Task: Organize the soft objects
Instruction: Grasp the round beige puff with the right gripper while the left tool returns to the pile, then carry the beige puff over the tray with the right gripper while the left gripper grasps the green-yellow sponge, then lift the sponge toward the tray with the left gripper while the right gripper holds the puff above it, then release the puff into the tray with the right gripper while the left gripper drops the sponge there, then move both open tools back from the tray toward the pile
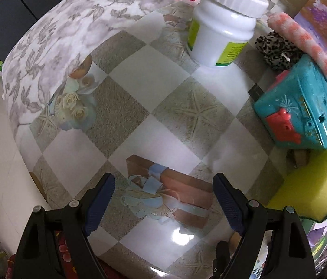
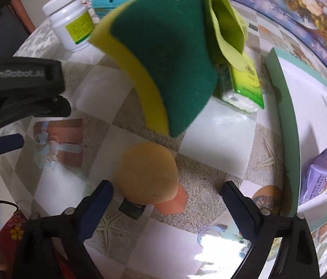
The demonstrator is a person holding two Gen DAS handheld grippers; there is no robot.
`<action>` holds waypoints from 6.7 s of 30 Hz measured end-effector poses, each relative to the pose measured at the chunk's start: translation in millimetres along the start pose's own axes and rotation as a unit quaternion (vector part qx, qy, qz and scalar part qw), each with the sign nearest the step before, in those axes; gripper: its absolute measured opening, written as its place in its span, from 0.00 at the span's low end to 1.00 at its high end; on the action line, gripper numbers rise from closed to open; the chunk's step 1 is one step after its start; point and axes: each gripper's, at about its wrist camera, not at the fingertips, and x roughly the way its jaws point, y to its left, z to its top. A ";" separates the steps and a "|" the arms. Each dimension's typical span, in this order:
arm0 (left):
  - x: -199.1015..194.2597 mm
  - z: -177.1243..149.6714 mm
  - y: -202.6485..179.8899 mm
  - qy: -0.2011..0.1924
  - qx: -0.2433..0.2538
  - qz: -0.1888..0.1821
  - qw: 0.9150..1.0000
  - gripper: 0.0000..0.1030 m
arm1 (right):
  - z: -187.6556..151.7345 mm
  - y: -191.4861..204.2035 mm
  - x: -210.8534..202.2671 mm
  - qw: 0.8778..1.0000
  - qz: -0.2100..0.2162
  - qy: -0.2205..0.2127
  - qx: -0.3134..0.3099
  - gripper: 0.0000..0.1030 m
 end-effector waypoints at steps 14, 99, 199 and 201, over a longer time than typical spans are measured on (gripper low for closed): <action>-0.3 2.9 -8.4 -0.006 0.007 -0.019 1.000 0.84 | -6.4 -16.9 -13.6 1.000 0.009 -0.013 0.011 0.50; -73.0 -42.8 -92.8 -0.070 0.175 -0.243 0.952 0.30 | -30.0 -170.6 -90.5 0.982 0.021 -0.109 0.151 0.50; -107.1 -27.4 -120.8 -0.158 0.225 -0.024 0.961 0.93 | -14.0 -221.0 -79.3 0.965 -0.010 -0.088 0.249 1.00; -105.3 -22.4 -113.2 -0.156 0.215 -0.024 0.964 0.93 | -8.3 -209.0 -77.4 0.967 -0.004 -0.089 0.239 1.00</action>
